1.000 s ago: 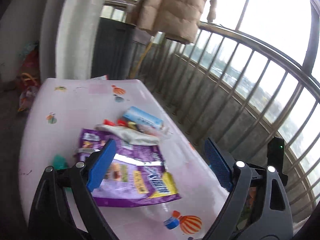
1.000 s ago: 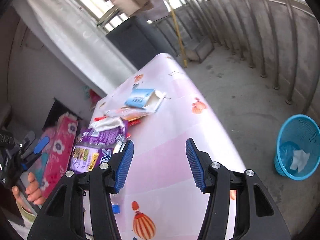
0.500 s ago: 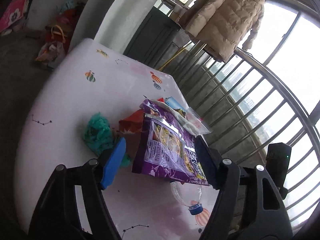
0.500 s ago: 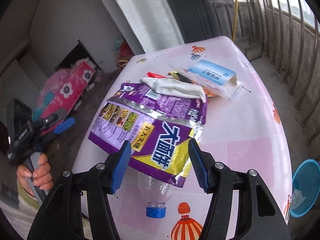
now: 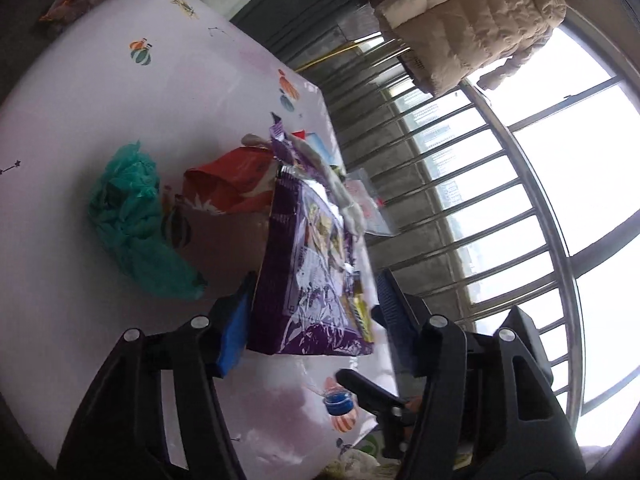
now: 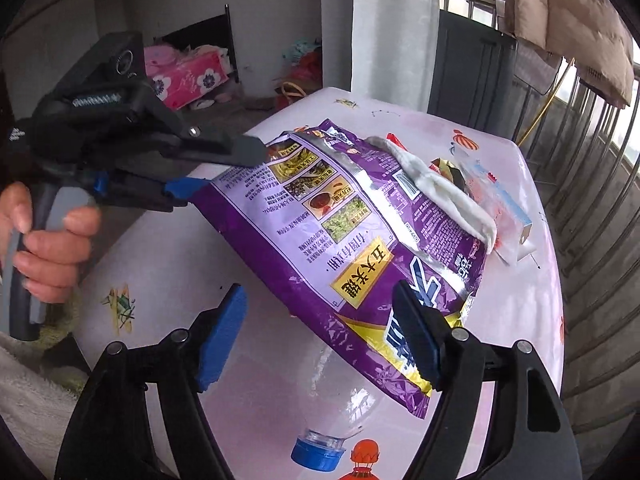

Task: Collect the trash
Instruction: 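Grasp the purple snack bag with the right tool while the left tool grasps the red wrapper, then carry the purple bag and red wrapper to the blue basket and release both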

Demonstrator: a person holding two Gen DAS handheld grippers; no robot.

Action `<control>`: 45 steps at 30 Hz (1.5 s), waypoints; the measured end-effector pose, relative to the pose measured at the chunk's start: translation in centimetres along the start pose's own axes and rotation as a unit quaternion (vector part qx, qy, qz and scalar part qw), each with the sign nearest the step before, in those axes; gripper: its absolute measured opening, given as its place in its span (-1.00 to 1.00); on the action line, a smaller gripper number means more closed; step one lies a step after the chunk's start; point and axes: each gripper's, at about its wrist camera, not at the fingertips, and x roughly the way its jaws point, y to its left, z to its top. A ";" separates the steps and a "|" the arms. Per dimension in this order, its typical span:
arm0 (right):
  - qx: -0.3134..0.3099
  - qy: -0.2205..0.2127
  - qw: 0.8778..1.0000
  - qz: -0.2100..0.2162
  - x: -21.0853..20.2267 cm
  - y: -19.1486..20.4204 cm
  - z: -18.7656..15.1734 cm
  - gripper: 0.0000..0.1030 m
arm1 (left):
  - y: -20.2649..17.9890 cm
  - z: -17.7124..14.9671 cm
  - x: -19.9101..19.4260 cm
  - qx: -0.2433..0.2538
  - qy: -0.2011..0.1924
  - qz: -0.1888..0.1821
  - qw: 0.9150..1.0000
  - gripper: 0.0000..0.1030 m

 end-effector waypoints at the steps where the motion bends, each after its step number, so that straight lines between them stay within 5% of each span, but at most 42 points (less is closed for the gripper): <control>1: -0.003 -0.004 1.000 -0.006 0.1 0.0 0.0 0.42 | -0.4 0.1 -0.3 0.002 -0.001 -0.016 1.000 0.08; 6: -0.003 -0.025 0.999 -0.031 0.7 0.1 0.7 0.34 | -2.7 0.3 -1.1 0.025 -0.006 -0.072 0.997 0.07; 9: 0.013 -0.030 0.998 -0.047 0.8 -0.2 0.9 -0.10 | -3.5 0.1 -0.9 0.037 -0.009 -0.084 0.996 0.07; 11: 0.036 -0.037 0.998 -0.040 0.5 -0.9 1.1 -0.47 | -3.8 0.0 -0.9 0.047 -0.016 -0.076 0.996 0.07; 16: 0.110 -0.074 0.991 -0.021 -1.6 -3.7 1.6 -0.76 | -3.6 0.2 -1.9 0.068 -0.045 -0.032 0.996 0.07; 22: 0.221 -0.097 0.970 0.019 -3.1 -8.1 0.7 -0.85 | -2.0 -0.1 -1.2 0.063 -0.059 0.041 0.995 0.07; 30: 0.279 -0.107 0.952 0.062 -3.3 -10.5 -0.3 -0.87 | -0.6 1.0 2.2 0.019 -0.047 0.046 0.998 0.06; 36: 0.283 -0.114 0.950 0.065 -3.8 -10.9 -0.7 -0.89 | -1.2 2.1 4.3 0.019 -0.049 0.057 0.997 -0.86; 45: 0.290 -0.156 0.941 0.072 -6.8 -12.6 -0.9 -0.92 | -6.7 2.1 2.9 0.106 -0.066 0.065 0.990 -1.00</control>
